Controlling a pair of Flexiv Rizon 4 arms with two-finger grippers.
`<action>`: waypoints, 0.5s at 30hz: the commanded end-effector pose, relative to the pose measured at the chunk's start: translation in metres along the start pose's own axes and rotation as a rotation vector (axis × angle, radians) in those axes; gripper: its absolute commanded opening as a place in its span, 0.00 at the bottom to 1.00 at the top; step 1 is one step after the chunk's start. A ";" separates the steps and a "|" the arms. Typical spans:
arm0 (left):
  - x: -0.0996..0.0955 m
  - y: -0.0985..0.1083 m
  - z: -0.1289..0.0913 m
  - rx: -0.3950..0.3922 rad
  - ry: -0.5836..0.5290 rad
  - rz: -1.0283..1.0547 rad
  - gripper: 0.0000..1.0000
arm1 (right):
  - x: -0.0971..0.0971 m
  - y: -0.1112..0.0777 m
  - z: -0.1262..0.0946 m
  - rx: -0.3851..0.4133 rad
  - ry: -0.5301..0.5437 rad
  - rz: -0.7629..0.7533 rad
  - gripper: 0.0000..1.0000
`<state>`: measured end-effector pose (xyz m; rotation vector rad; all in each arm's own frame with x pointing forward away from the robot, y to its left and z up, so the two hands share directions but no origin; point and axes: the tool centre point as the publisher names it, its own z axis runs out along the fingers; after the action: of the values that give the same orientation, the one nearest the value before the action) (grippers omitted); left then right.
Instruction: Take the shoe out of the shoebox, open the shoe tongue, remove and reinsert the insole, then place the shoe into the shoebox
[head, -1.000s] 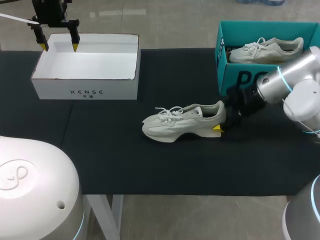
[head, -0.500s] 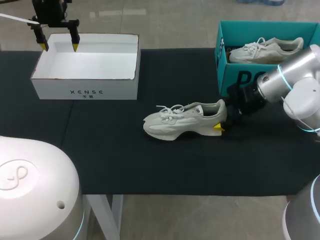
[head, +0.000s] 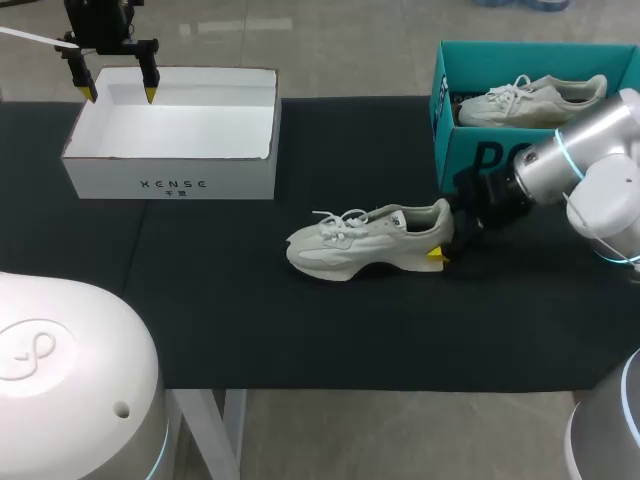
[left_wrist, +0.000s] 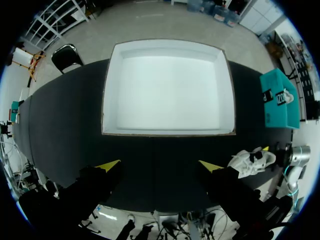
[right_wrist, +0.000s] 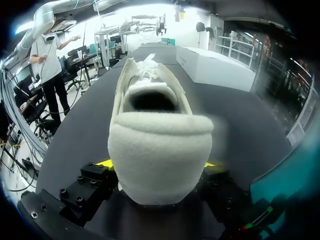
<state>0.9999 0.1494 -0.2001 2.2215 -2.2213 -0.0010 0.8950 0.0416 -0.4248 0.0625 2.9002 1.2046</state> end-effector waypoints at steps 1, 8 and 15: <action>0.039 0.019 -0.001 0.018 -0.052 -0.054 1.00 | -0.001 -0.005 0.010 0.004 0.001 0.001 0.00; 0.132 0.032 -0.005 0.137 -0.031 -0.122 1.00 | -0.001 -0.005 0.010 0.004 0.001 0.001 0.00; 0.183 0.038 0.002 0.107 -0.003 -0.090 1.00 | -0.001 -0.005 0.010 0.004 0.001 0.001 0.00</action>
<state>0.9611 -0.0203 -0.1966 2.3740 -2.1626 0.1369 0.8951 0.0419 -0.4249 0.0621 2.9007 1.2045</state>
